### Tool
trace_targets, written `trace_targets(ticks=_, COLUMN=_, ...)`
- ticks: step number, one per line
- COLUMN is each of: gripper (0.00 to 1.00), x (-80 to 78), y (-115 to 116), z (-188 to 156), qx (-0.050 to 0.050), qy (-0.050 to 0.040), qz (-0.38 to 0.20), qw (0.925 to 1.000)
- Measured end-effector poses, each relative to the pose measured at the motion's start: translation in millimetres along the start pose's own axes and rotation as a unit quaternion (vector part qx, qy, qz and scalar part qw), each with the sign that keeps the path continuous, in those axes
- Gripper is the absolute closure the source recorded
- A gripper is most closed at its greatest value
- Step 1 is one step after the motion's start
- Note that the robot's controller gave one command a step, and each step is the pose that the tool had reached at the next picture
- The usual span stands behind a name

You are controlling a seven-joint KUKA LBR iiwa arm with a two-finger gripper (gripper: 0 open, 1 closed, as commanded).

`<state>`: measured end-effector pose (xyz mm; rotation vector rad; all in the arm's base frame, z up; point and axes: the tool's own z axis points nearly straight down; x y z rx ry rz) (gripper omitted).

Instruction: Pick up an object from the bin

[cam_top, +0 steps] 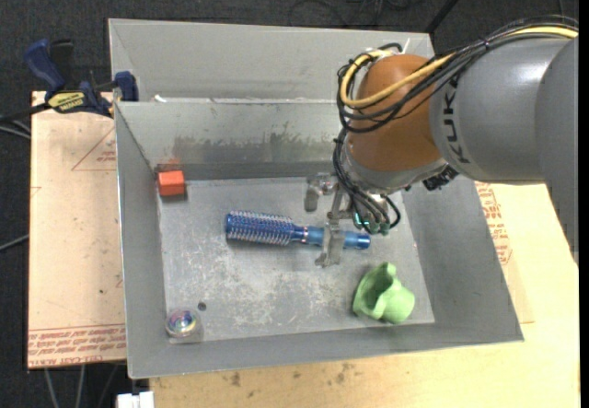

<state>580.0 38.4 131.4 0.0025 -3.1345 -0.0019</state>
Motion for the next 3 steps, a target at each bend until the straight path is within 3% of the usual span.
trace_targets(ticks=1, gripper=0.00, x=-16.7, y=-55, z=65, qx=0.001, qy=-0.0015, qz=0.016, qw=0.9999)
trace_targets(ticks=2, gripper=1.00, x=-18.3, y=-52, z=61, qx=0.000, qy=-0.0042, qz=0.014, qw=0.9999)
trace_targets(ticks=3, gripper=1.00, x=40.7, y=-38, z=-77, qx=0.000, qy=-0.0071, qz=-0.003, qw=1.0000)
